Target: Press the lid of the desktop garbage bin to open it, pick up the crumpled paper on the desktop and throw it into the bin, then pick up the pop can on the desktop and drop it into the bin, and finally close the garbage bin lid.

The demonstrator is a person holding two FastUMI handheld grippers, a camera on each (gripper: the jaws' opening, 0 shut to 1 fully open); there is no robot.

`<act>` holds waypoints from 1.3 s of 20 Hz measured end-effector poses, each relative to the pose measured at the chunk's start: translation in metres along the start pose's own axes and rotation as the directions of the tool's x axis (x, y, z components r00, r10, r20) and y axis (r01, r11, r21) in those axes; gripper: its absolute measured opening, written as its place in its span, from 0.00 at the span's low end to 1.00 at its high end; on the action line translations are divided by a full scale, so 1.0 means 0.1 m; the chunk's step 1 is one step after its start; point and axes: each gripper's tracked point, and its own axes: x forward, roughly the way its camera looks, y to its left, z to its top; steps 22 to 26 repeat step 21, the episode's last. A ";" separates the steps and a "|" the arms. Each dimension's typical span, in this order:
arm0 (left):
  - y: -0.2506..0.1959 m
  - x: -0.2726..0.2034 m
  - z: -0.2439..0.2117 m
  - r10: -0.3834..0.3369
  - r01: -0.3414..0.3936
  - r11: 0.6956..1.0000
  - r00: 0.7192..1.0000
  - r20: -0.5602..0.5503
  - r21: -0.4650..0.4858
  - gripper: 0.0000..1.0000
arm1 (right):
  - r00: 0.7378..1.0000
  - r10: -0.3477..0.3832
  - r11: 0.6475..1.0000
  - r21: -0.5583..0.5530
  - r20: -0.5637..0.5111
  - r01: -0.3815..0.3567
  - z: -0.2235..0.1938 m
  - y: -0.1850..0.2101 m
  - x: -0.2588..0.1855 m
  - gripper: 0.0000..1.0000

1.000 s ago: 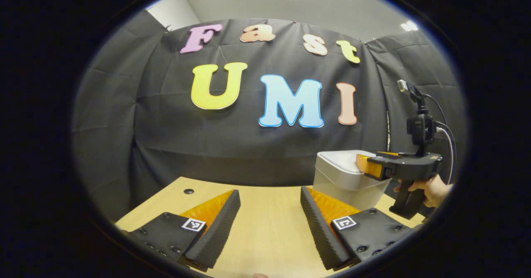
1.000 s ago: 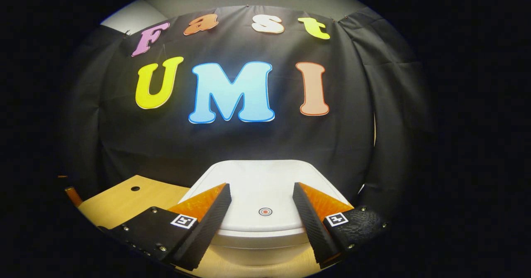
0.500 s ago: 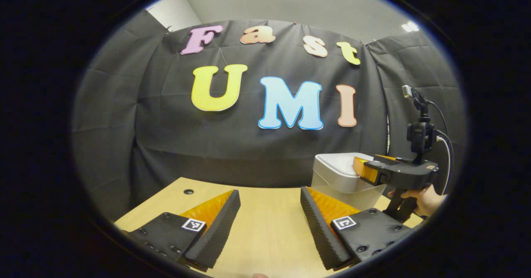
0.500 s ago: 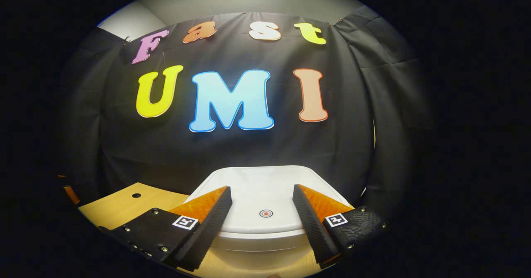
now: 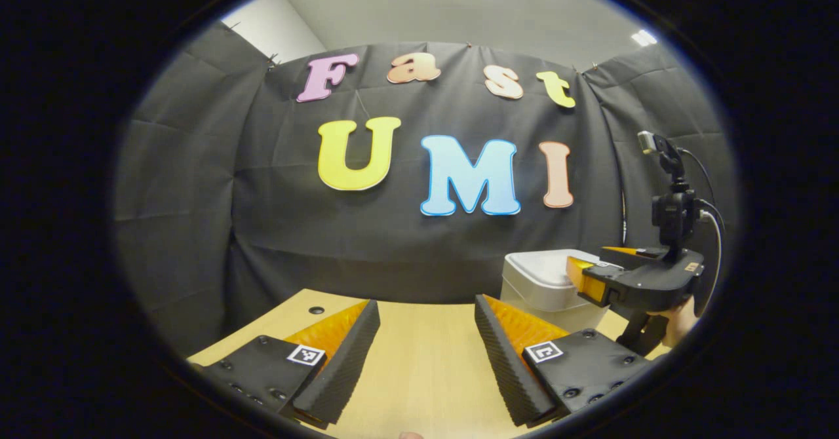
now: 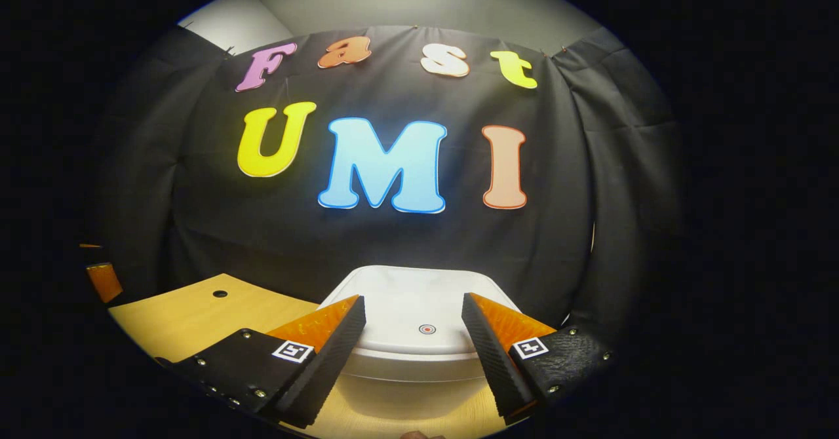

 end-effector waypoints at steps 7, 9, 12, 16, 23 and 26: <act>-0.25 -0.28 -0.03 0.018 -0.018 0.999 1.000 0.009 -0.038 1.00 | 0.996 0.084 0.996 0.015 0.038 -0.085 0.15 0.12 -0.65 0.95; -0.27 -0.40 -0.06 0.036 -0.035 0.999 0.999 0.012 -0.038 1.00 | 0.993 0.108 0.994 0.025 0.039 -0.109 0.13 0.13 -0.85 0.95; -0.23 -0.56 -0.05 0.071 -0.070 0.997 0.997 0.027 -0.025 1.00 | 0.991 0.128 0.991 0.024 0.033 -0.129 0.06 0.13 -1.09 0.95; -0.10 -0.73 0.02 0.119 -0.118 0.993 0.992 0.051 -0.008 1.00 | 0.987 0.157 0.987 0.026 0.023 -0.157 0.00 0.19 -1.35 0.95; 0.12 -0.87 0.12 0.155 -0.155 0.988 0.985 0.068 -0.012 1.00 | 0.973 0.229 0.973 -0.028 0.013 -0.229 0.02 0.35 -1.46 0.95; 0.12 -0.87 0.12 0.155 -0.155 0.988 0.985 0.068 -0.012 1.00 | 0.973 0.229 0.973 -0.028 0.013 -0.229 0.02 0.35 -1.46 0.95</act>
